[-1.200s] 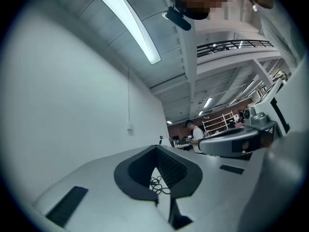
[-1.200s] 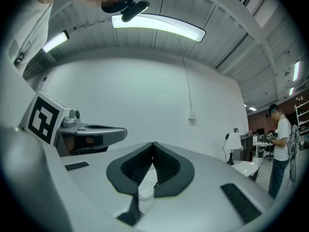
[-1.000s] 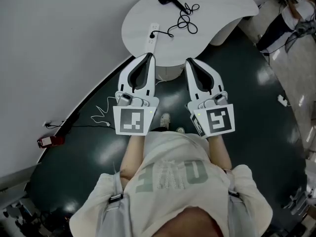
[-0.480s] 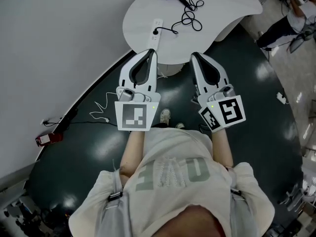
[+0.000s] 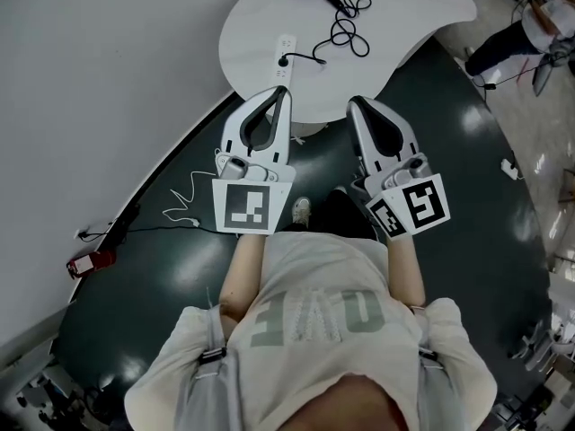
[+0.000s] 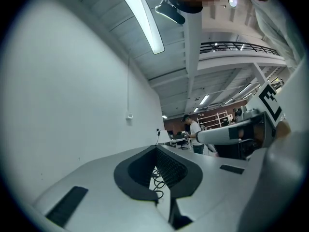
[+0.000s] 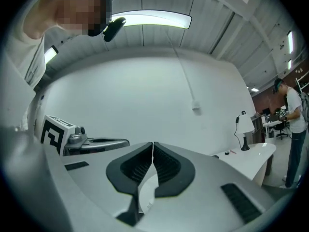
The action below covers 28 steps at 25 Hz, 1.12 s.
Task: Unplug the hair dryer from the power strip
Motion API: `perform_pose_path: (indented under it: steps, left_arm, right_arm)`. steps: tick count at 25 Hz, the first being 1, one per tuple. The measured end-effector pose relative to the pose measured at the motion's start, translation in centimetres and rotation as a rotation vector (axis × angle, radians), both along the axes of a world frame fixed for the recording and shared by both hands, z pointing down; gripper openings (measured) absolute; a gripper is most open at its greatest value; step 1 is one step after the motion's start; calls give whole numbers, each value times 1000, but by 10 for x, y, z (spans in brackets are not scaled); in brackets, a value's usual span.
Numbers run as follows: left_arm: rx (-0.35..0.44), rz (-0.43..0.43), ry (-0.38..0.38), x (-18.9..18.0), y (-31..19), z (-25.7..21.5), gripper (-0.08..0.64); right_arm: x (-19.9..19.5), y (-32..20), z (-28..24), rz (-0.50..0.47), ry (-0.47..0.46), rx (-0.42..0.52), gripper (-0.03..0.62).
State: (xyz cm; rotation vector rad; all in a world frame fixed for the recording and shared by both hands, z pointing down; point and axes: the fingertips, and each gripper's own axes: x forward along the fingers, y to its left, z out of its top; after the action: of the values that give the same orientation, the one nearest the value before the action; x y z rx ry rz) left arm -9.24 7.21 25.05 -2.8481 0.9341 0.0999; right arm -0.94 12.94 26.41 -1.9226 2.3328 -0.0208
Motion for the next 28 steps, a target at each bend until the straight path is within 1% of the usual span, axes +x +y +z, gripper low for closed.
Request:
perform_pose_path:
  steps: [4, 6, 11, 13, 17, 20, 24, 28]
  left_arm:
    - [-6, -20, -11, 12, -25, 5, 11]
    - [3, -33, -18, 22, -37, 8, 11]
    - [18, -86, -14, 55, -78, 11, 11]
    - [18, -121, -26, 67, -98, 9, 11]
    - [27, -221, -9, 79, -139, 0, 11]
    - [34, -286, -21, 89, -160, 3, 11]
    - [26, -326, -47, 96, -176, 11, 11]
    - [7, -368, -64, 91, -188, 18, 11]
  right_arm:
    - [14, -26, 12, -21, 5, -21, 21]
    - [25, -41, 16, -39, 27, -24, 21]
    - [55, -92, 21, -119, 78, -23, 21]
    - [66, -113, 21, -161, 91, -25, 21]
    - [85, -153, 19, -251, 120, -24, 21]
    - [99, -178, 24, -310, 127, -28, 21]
    - [109, -203, 30, -373, 137, -40, 21]
    - [111, -221, 37, -412, 130, -70, 21]
